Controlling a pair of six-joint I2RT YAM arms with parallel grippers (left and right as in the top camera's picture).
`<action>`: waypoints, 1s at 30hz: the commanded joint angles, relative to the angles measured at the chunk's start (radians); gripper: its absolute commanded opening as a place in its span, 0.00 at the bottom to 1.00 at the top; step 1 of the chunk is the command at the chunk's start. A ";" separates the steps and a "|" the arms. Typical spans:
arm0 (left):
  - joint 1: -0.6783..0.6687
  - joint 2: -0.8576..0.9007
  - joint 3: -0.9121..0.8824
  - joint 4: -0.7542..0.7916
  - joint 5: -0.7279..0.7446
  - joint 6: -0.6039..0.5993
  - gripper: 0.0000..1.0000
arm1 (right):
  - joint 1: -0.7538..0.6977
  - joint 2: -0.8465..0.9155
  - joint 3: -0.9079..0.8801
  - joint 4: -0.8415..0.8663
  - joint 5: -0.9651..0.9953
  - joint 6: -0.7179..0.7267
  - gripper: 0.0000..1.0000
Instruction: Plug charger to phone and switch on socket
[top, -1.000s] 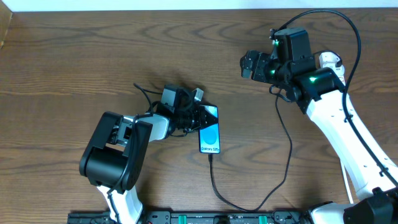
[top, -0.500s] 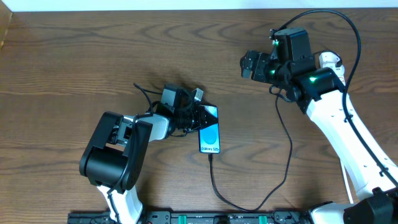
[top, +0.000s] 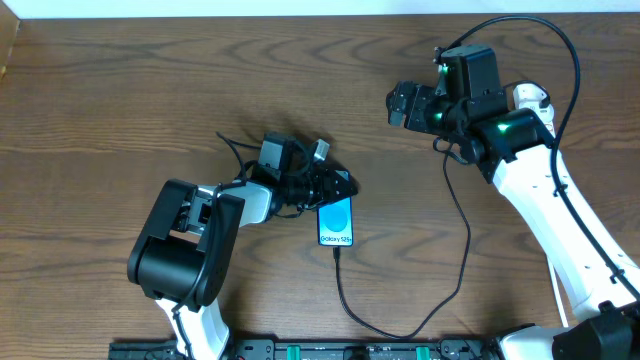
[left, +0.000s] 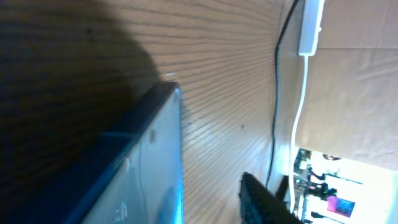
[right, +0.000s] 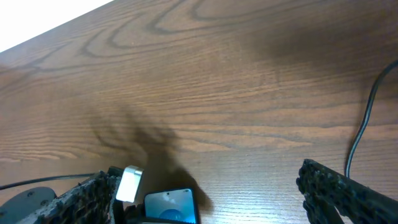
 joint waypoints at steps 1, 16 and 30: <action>0.000 0.011 0.002 -0.010 -0.043 -0.009 0.51 | -0.002 -0.015 0.009 -0.005 0.020 -0.010 0.94; 0.000 0.011 0.003 -0.080 -0.182 -0.082 0.80 | -0.002 -0.015 0.009 -0.004 0.020 -0.010 0.94; 0.000 0.011 0.027 -0.187 -0.270 -0.095 0.89 | -0.002 -0.015 0.009 -0.003 0.020 -0.010 0.96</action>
